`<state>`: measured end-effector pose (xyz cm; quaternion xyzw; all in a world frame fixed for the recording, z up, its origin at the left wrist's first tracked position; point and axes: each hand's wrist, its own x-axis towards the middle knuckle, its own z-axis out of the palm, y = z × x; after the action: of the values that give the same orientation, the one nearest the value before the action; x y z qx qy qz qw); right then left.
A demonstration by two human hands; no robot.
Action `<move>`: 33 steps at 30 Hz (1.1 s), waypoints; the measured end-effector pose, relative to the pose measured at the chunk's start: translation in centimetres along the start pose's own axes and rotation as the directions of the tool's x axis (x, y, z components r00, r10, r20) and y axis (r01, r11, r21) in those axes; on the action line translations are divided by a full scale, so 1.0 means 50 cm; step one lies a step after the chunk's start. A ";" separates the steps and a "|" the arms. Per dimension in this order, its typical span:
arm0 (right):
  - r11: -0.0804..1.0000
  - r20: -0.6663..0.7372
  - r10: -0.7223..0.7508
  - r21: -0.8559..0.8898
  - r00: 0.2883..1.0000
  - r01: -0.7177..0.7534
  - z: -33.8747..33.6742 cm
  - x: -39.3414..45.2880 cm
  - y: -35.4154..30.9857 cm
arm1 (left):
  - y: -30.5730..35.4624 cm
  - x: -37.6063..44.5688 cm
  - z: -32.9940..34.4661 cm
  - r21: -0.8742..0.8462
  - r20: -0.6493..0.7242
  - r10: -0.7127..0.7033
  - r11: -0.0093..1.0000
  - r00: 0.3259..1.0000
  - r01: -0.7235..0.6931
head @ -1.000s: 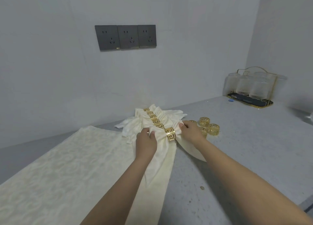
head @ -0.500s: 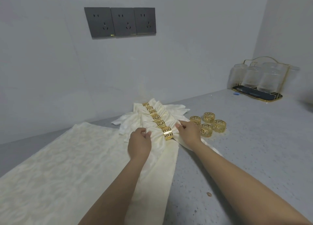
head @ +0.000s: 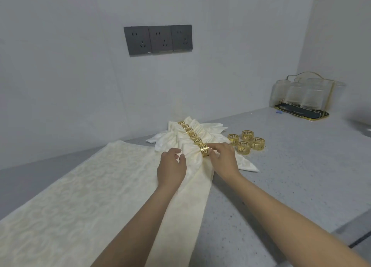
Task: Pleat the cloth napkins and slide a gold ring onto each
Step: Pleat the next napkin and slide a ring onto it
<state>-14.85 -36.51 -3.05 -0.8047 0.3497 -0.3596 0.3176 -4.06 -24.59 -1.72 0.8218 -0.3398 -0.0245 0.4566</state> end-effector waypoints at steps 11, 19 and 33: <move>0.982 0.110 -0.102 0.170 0.989 0.083 0.043 -0.219 -0.110 | -0.056 -0.187 -0.150 0.068 0.111 0.005 0.998 0.994 -0.012; 0.977 0.244 -0.142 0.192 0.959 0.095 0.096 -0.326 -0.127 | -0.149 -0.284 -0.236 0.169 0.135 -0.072 0.984 0.988 0.049; 0.958 0.654 -0.192 -0.036 0.732 0.284 0.059 -0.383 -0.151 | -0.224 -0.388 -0.339 0.175 0.278 -0.101 0.983 0.955 0.053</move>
<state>-19.49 -16.43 -5.71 -0.9364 0.1365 -0.0752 0.3145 -6.99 3.08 -5.69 0.8574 -0.3707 -0.1320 0.3317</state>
